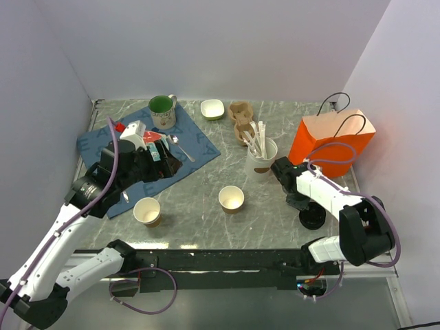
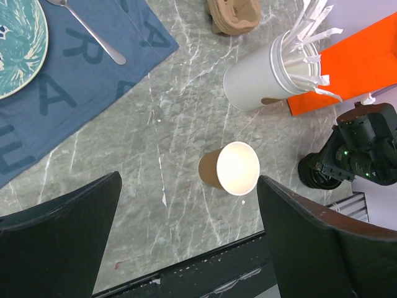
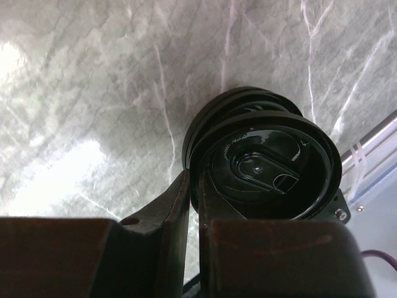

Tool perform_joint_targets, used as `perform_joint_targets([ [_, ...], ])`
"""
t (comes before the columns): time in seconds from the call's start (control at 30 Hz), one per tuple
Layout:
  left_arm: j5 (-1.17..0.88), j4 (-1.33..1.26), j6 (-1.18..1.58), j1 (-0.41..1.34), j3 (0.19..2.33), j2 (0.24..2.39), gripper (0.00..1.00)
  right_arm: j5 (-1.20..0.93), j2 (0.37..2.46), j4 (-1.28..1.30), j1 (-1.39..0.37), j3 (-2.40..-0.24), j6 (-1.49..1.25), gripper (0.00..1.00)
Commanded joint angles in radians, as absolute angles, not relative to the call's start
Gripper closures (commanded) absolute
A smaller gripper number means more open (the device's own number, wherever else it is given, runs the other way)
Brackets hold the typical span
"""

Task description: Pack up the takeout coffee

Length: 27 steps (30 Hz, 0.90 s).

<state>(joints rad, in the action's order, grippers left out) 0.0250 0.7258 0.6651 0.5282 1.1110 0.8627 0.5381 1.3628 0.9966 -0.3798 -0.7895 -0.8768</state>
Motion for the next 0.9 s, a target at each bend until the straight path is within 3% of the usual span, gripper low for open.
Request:
perform_joint_targets([
  [0.0,0.044,0.701,0.647,0.532,1.147,0.873,0.03,0.58,1.347,1.054,-0.403,-0.856,-0.893,0.92],
  [0.57,0.035,0.686,0.693,0.532,1.17,0.874,0.02,0.565,1.204,1.207,-0.518,-0.968,-0.897,0.9],
  [0.73,0.009,0.658,0.736,0.532,1.169,0.861,0.02,0.464,1.097,1.241,-0.627,-1.035,-0.881,0.89],
  [0.87,-0.057,0.657,0.755,0.532,1.212,0.87,0.03,0.254,0.98,1.109,-0.705,-1.066,-0.787,0.89],
])
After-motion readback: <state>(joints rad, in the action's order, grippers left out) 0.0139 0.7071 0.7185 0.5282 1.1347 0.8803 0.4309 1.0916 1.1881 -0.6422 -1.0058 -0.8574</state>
